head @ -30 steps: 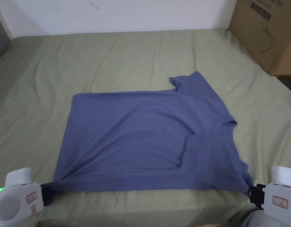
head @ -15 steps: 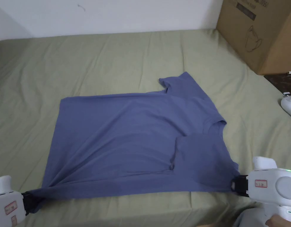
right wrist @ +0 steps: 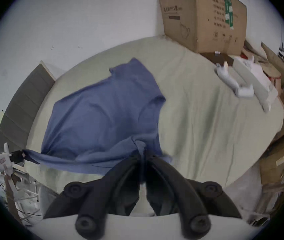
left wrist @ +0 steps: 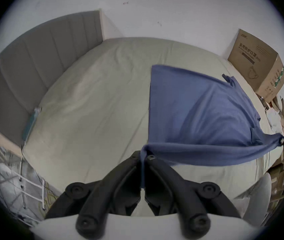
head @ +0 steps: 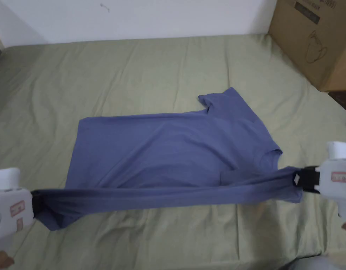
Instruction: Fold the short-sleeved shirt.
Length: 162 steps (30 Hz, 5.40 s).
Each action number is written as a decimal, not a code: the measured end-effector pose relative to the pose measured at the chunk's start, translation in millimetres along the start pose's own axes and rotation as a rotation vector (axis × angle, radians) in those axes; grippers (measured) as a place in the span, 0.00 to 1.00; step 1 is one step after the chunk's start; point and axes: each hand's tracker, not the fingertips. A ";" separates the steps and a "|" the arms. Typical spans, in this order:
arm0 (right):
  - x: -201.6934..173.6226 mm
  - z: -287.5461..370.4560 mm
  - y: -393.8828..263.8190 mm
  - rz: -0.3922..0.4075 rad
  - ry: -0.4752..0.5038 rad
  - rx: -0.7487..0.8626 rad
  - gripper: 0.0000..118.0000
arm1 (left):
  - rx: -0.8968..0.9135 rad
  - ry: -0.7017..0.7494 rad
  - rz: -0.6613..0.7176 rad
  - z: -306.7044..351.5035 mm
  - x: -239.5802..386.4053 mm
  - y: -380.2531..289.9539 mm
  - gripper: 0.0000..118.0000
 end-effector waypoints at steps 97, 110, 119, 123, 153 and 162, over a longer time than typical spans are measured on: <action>-3.8 -102.8 76.5 0.042 -0.014 -0.042 0.00 | -0.083 -0.057 0.038 -43.5 25.8 16.9 0.00; 6.3 -268.9 158.4 0.111 -0.121 -0.291 0.68 | -0.129 -0.027 -0.015 -93.7 33.7 34.8 0.00; -9.1 -228.6 160.1 0.128 -0.039 -0.220 0.00 | -0.161 -0.041 0.013 -93.8 31.6 27.0 0.00; -2.4 -216.0 167.8 0.076 0.010 -0.194 0.00 | -0.120 -0.051 0.001 -93.9 32.9 47.6 0.00; -18.1 -112.5 170.9 0.191 -0.002 -0.084 0.00 | -0.022 -0.049 -0.101 -92.4 31.4 163.8 0.01; 7.5 -2.1 59.8 0.206 0.011 -0.078 0.00 | -0.035 -0.103 -0.110 17.5 -9.5 41.9 0.01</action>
